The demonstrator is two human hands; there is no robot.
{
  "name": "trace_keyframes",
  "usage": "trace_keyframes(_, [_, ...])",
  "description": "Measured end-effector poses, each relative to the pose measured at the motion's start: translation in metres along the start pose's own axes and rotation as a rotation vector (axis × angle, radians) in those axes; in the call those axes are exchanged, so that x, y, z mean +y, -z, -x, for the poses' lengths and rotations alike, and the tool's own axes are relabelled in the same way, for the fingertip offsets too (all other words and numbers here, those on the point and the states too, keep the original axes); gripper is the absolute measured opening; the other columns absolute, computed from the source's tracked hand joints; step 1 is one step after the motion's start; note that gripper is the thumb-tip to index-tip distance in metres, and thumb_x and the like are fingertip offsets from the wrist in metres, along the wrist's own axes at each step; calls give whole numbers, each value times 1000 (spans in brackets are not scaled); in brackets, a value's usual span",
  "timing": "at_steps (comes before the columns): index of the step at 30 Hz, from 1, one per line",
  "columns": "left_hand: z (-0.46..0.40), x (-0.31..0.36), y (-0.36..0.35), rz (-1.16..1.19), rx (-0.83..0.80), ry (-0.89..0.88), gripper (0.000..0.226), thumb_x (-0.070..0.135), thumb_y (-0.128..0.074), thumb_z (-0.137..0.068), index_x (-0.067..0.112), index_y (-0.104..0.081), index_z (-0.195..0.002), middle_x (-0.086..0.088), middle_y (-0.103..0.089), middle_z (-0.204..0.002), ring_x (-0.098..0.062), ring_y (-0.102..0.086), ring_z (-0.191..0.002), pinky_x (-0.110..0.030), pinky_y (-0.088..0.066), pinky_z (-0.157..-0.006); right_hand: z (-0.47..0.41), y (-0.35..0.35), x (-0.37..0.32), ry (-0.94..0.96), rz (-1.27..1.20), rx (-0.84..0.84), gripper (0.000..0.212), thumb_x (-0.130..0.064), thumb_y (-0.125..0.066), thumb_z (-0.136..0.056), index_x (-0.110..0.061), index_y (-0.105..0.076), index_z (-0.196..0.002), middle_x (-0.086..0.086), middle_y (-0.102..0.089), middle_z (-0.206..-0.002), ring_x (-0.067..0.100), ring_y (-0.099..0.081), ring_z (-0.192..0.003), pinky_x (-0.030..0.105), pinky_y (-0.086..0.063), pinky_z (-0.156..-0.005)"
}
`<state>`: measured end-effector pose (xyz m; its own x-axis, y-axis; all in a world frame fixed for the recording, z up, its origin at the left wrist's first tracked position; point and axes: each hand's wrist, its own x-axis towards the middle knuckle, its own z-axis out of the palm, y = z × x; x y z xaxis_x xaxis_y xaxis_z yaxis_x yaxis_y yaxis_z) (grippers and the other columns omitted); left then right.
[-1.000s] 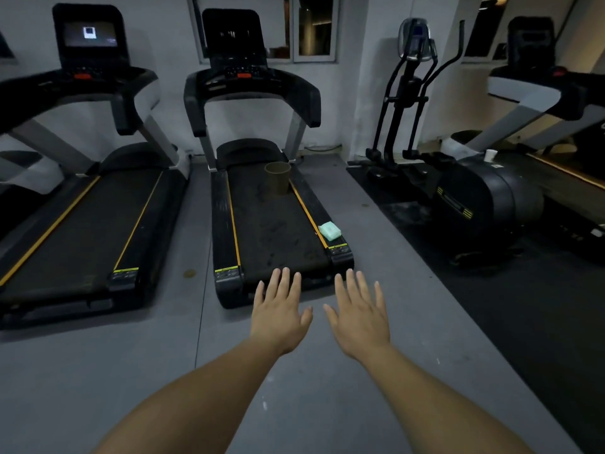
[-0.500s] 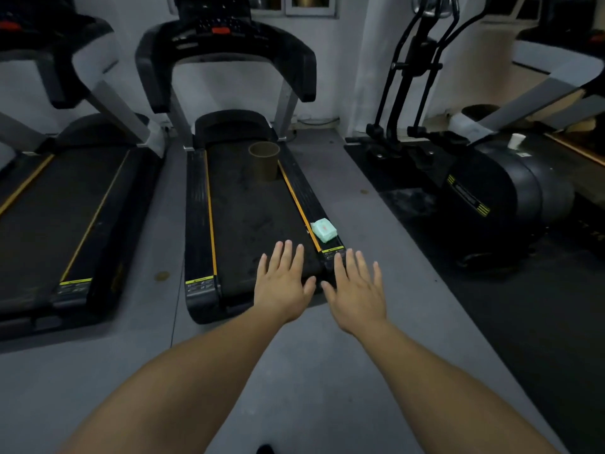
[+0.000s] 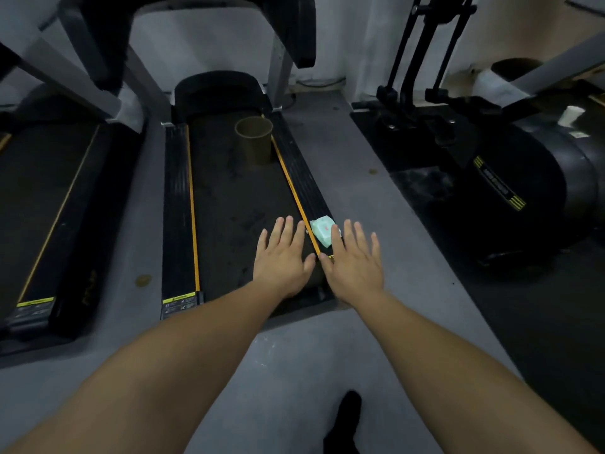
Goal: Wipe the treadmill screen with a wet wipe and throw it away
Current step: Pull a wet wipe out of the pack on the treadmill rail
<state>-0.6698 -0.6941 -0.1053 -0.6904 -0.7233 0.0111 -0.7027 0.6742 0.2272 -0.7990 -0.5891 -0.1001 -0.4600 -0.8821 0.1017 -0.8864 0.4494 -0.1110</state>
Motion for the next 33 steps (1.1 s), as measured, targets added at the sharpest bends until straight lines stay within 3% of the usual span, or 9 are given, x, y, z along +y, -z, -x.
trace_keyframes(9, [-137,17,-36,24,-58,121,73,53,-29,-103,20,-3,-164,-6,2,-172,-21,10,-157,-49,0,-127,-137,-40,78,67,-2,-105,71,-54,-30,-102,-17,-12,-159,11,-13,-168,28,-5,-155,53,-3,-124])
trace_keyframes(17, [-258,-21,-77,39,-147,133,73,52,-29,-104,20,-1,-163,-7,4,-172,-22,11,-157,-49,1,-127,-252,-99,94,76,3,-195,70,-54,-30,-102,-16,-15,-159,13,-17,-166,30,-9,-155,55,-6,-124])
trace_keyframes(27, [-394,-81,-158,26,-339,79,79,53,-33,-102,19,5,-163,-8,9,-172,-23,13,-157,-49,1,-127,-359,-212,111,-18,-29,-369,69,-53,-22,-103,-16,-10,-159,14,-12,-167,30,-4,-155,54,-3,-124])
trace_keyframes(33, [-459,-101,-265,-1,-429,79,92,50,-46,-97,17,10,-162,-8,14,-171,-23,15,-157,-47,1,-127,-399,-324,151,-95,-75,-393,79,-59,-10,-95,-13,-19,-159,16,-20,-165,31,-10,-154,52,-8,-124])
